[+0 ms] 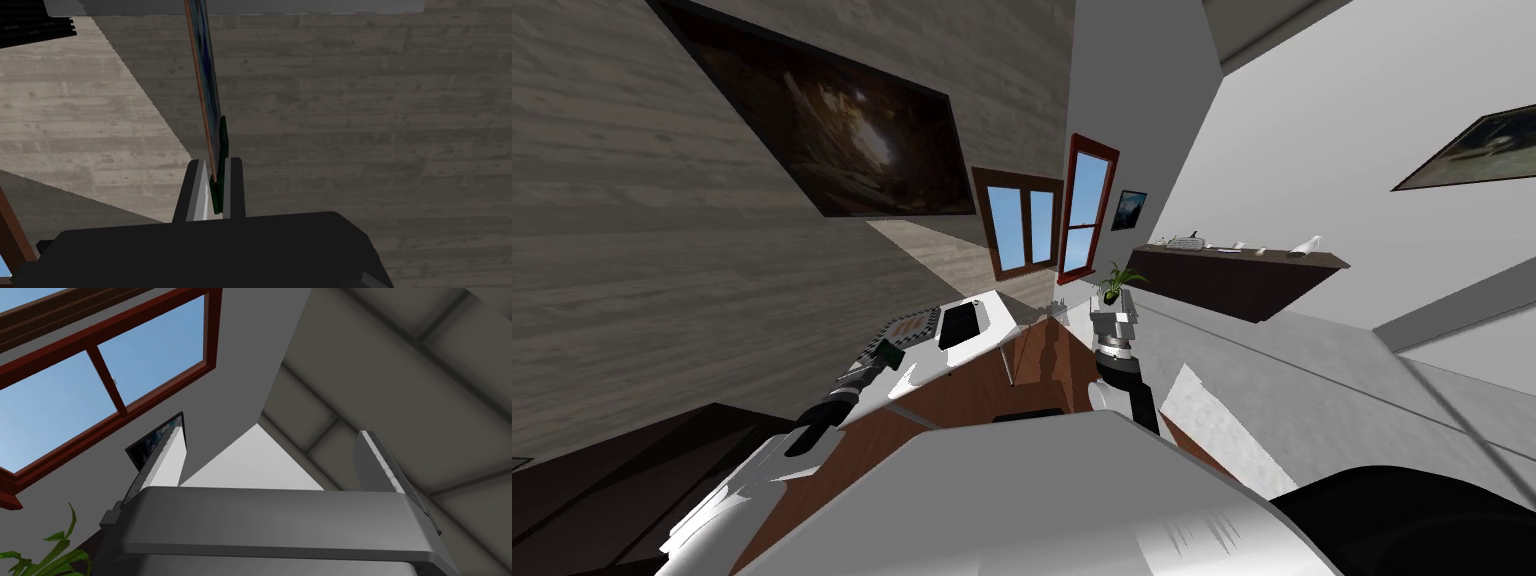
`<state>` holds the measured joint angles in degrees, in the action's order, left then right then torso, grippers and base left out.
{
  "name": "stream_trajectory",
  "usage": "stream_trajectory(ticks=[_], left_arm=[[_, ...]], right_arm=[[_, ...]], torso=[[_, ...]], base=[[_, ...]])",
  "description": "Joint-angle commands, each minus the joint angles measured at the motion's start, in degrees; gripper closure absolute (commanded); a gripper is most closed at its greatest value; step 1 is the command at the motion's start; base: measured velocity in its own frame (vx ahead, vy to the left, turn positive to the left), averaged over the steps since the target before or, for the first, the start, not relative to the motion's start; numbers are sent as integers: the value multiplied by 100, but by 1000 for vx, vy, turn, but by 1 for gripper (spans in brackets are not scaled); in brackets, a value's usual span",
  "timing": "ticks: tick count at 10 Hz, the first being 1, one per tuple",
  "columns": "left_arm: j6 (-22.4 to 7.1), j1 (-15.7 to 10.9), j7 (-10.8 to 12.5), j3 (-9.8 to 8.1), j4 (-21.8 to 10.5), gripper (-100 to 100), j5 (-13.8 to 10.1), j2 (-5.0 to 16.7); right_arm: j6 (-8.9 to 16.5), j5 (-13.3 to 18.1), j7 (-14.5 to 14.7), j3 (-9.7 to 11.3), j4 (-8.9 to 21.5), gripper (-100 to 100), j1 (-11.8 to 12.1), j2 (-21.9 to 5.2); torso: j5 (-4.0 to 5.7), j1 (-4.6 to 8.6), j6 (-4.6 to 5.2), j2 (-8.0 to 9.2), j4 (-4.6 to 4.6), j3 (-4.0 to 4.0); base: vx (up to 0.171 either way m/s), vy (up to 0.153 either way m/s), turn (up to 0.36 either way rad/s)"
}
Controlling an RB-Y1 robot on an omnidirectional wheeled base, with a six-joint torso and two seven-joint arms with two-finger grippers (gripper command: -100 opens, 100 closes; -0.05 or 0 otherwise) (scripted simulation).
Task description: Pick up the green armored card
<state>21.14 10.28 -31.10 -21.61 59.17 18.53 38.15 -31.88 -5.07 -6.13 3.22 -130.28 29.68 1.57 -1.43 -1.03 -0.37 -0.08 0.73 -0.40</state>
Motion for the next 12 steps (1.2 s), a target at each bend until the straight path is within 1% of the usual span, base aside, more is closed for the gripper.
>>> stream_trajectory(ticks=[1,2,3,4,6,7,8,9,11,12], left_arm=[[-71,78,38,98,286,100,73,-63],[-71,78,38,98,348,100,73,-63],[-335,304,44,209,547,100,240,-324],[-335,304,44,209,571,100,240,-324],[-335,304,44,209,947,100,240,-324],[-335,304,44,209,959,100,240,-324],[-584,529,50,319,1142,100,408,-586],[-600,529,50,319,1160,100,408,-586],[-600,529,50,319,1542,100,408,-586],[-600,529,50,319,1571,100,408,-586]], right_arm=[[0,0,0,0,0,0,0,0],[0,0,0,0,0,0,0,0],[0,0,0,1,0,0,-1,0],[0,0,0,0,0,0,0,0],[0,0,0,1,0,0,-1,1],[0,0,0,1,0,0,-1,1],[0,0,0,1,0,0,-1,1],[0,0,0,0,0,0,0,0],[0,0,0,1,0,0,-1,0],[0,0,0,1,0,0,-1,1]], torso=[[0,0,0,0,0,0],[-4,-12,5,-6,3,-4],[-3,-1,9,-5,3,-4],[-29,-22,-11,-5,21,-13],[-50,-45,-21,-7,34,-21],[-47,-36,-15,-4,32,-19],[-46,-32,-18,-2,33,-18],[-57,-58,-32,-9,41,-25],[-67,-79,-35,-9,47,-28],[-63,-69,-31,-8,45,-27]], base=[[28,80,94],[10,34,-9],[27,80,98],[42,75,77],[4,12,14],[-7,-4,-16],[30,57,119],[32,76,89],[7,30,5],[-3,2,-11]])
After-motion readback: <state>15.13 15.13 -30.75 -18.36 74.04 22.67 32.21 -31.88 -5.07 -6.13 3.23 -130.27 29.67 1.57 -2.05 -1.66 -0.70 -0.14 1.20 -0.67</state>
